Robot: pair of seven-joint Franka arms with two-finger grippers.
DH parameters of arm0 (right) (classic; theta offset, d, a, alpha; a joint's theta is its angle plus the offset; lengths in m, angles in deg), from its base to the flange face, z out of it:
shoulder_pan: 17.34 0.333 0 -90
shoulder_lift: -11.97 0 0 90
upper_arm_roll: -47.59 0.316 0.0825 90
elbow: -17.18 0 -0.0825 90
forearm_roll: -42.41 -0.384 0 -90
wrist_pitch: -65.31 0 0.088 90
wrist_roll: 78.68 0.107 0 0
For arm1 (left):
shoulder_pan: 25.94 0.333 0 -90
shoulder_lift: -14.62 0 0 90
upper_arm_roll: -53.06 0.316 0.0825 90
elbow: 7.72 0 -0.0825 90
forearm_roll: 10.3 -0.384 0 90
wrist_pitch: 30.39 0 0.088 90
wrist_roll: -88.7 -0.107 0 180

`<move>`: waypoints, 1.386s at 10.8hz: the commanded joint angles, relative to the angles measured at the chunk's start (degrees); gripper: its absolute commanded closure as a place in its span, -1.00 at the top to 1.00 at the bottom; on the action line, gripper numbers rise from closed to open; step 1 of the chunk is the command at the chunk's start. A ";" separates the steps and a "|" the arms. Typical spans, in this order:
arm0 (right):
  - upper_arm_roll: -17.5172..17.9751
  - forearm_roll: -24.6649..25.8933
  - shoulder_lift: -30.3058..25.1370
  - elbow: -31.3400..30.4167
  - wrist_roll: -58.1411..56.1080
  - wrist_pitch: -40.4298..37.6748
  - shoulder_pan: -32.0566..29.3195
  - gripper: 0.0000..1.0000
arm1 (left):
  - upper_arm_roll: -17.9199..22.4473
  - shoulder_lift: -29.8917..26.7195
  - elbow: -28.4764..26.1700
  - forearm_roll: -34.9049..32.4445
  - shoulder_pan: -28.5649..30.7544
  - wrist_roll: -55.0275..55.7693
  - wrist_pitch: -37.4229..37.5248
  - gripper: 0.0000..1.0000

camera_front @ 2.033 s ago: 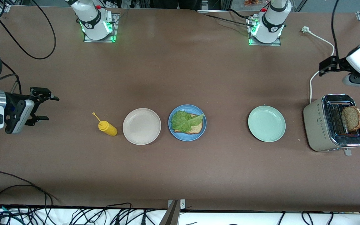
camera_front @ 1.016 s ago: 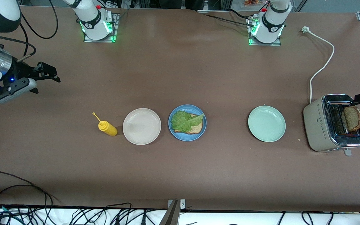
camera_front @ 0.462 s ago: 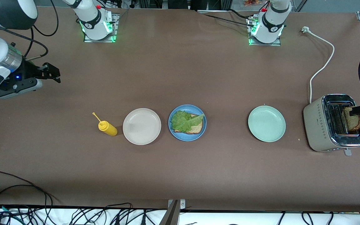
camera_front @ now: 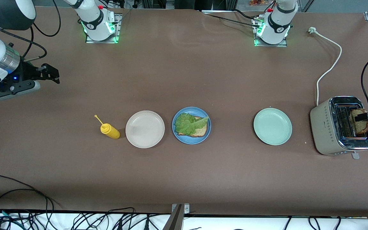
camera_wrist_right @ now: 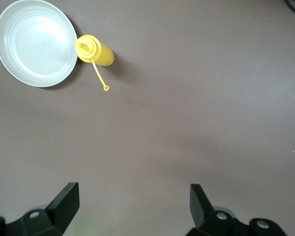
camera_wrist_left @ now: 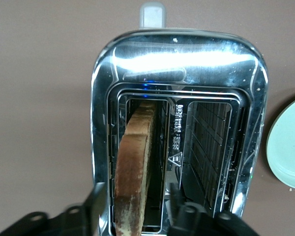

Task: Make sandwich in blue plate with both arms
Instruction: 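Grasp the bread slice in the toaster with the left gripper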

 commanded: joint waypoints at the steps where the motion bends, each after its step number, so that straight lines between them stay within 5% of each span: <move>1: -0.04 0.47 -1.38 0.56 2.12 -0.38 0.17 1.00 | -0.56 0.71 2.07 0.00 0.56 0.14 0.60 -0.95; 10: -1.27 0.47 -0.33 5.92 3.53 -4.24 -0.44 1.00 | -1.53 -5.69 2.07 -0.70 -0.14 -0.65 10.60 -1.00; 15: -1.54 0.21 -0.33 7.06 7.47 -5.56 -0.36 1.00 | -5.22 -11.07 4.60 -4.92 -8.11 -0.30 20.00 -1.00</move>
